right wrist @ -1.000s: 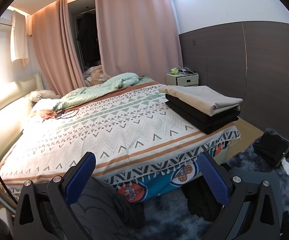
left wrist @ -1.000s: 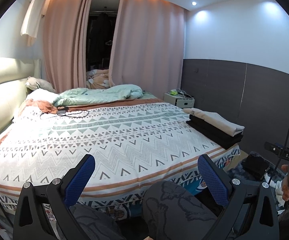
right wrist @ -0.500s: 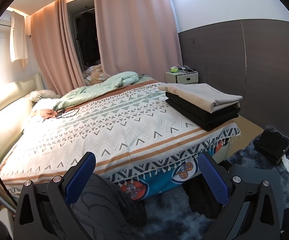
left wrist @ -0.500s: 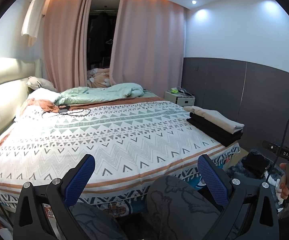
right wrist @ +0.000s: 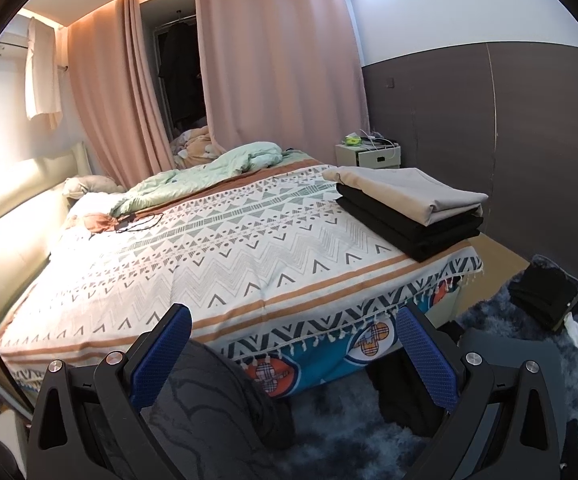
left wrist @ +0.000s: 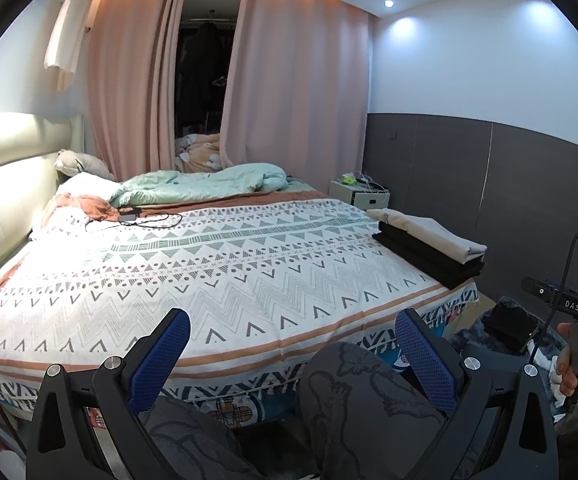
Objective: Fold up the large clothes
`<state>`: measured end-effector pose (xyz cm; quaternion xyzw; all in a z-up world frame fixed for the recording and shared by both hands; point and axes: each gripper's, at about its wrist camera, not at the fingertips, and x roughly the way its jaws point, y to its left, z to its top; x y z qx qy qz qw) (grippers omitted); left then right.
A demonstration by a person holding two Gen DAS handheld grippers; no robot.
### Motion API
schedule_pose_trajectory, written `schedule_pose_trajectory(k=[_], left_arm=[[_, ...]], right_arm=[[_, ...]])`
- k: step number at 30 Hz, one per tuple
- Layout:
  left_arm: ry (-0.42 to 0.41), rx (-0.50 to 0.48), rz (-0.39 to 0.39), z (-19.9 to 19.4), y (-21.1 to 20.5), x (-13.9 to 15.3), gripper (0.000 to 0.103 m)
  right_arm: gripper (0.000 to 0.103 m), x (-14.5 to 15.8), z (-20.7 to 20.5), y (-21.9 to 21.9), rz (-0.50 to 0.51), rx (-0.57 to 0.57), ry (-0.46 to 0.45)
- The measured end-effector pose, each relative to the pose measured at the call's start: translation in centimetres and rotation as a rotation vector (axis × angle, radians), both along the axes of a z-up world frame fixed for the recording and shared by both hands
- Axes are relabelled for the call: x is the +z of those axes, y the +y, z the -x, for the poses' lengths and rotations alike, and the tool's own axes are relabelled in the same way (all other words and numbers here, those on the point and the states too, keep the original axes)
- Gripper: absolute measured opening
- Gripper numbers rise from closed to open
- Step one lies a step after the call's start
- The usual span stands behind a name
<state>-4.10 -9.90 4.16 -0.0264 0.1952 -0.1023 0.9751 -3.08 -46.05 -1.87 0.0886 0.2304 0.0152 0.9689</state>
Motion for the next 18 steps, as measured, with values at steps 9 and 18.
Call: schedule_pose_trajectory(k=[9, 18], left_arm=[[0.002, -0.011, -0.001, 0.27, -0.24, -0.12, 0.102], [0.009, -0.005, 0.019, -0.11, 0.39, -0.15, 0.102]], right_arm=[[0.103, -0.49, -0.12, 0.03, -0.001, 0.006, 0.01], [0.103, -0.68, -0.2, -0.05, -0.002, 0.008, 0.013]])
